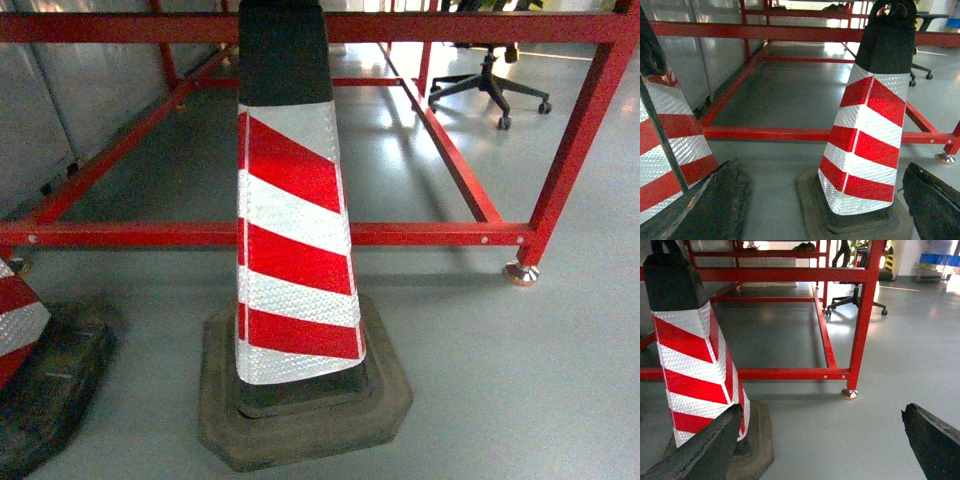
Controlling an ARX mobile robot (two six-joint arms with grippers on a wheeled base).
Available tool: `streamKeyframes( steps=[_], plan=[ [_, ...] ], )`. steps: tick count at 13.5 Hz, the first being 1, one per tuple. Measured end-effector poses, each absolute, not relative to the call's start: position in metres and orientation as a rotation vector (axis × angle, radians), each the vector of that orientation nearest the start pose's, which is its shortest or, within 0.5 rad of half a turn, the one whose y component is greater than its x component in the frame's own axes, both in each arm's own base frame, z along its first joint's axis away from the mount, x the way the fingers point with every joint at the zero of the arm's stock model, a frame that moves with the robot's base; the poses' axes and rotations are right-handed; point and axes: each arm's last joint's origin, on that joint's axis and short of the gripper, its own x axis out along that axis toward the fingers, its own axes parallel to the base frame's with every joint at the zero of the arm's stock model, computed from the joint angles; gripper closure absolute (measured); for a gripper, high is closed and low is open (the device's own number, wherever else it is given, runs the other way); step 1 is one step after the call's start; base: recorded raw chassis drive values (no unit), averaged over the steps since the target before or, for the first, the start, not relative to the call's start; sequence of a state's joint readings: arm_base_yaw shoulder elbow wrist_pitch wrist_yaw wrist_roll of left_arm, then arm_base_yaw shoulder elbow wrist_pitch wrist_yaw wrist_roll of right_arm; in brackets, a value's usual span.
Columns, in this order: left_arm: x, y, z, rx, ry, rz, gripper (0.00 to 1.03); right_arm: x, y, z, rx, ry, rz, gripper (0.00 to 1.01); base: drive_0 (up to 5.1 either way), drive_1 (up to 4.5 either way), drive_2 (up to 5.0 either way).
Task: Pick blue part to blue bin on bottom shelf
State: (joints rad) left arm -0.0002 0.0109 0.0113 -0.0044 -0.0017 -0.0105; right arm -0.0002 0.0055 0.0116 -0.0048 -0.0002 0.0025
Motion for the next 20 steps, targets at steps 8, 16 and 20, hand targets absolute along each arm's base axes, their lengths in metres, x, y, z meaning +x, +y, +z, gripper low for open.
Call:
streamKeyframes(
  steps=[8, 16, 20],
  plan=[
    [0.0977, 0.0001, 0.166, -0.007, 0.005, 0.003, 0.05, 0.0973, 0.0, 0.1664, 0.002, 0.0, 0.0, 0.03, 0.0, 0.0, 0.0],
    [0.0977, 0.0, 0.1661, 0.0, 0.004, 0.001, 0.05, 0.0973, 0.0, 0.1666, 0.004, -0.002, -0.001, 0.03, 0.0, 0.0, 0.0],
    [0.0977, 0.0, 0.1661, 0.0, 0.005, 0.002, 0.05, 0.0973, 0.0, 0.1664, 0.002, 0.001, -0.001, 0.03, 0.0, 0.0, 0.0]
  ],
)
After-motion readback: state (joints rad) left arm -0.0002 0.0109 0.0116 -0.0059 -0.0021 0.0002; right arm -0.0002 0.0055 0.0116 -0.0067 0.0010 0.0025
